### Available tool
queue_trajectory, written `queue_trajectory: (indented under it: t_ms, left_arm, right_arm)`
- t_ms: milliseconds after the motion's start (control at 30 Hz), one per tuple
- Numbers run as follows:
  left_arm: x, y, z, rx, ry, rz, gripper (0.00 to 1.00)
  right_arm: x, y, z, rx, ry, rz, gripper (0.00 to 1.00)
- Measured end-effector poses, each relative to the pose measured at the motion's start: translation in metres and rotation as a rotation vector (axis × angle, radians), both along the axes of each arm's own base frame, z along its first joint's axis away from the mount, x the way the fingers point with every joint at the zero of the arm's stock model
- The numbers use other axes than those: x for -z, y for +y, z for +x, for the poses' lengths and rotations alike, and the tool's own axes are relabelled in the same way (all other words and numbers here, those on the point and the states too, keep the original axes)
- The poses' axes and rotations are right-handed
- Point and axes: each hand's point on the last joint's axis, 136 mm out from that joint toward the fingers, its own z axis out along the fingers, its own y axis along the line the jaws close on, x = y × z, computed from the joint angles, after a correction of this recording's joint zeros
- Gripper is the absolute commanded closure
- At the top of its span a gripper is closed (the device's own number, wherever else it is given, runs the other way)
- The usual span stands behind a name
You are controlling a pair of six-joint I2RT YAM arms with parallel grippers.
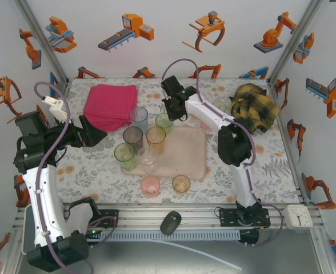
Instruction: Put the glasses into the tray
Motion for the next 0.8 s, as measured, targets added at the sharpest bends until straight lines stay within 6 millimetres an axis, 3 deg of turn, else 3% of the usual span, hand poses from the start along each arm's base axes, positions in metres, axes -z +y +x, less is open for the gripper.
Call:
queue_trajectory:
  t_ms: [800]
  left_arm:
    - [0.0002, 0.0001, 0.0002, 0.0, 0.001, 0.0, 0.03]
  right_arm:
    - [-0.0021, 0.0067, 0.0014, -0.004, 0.013, 0.026, 0.9]
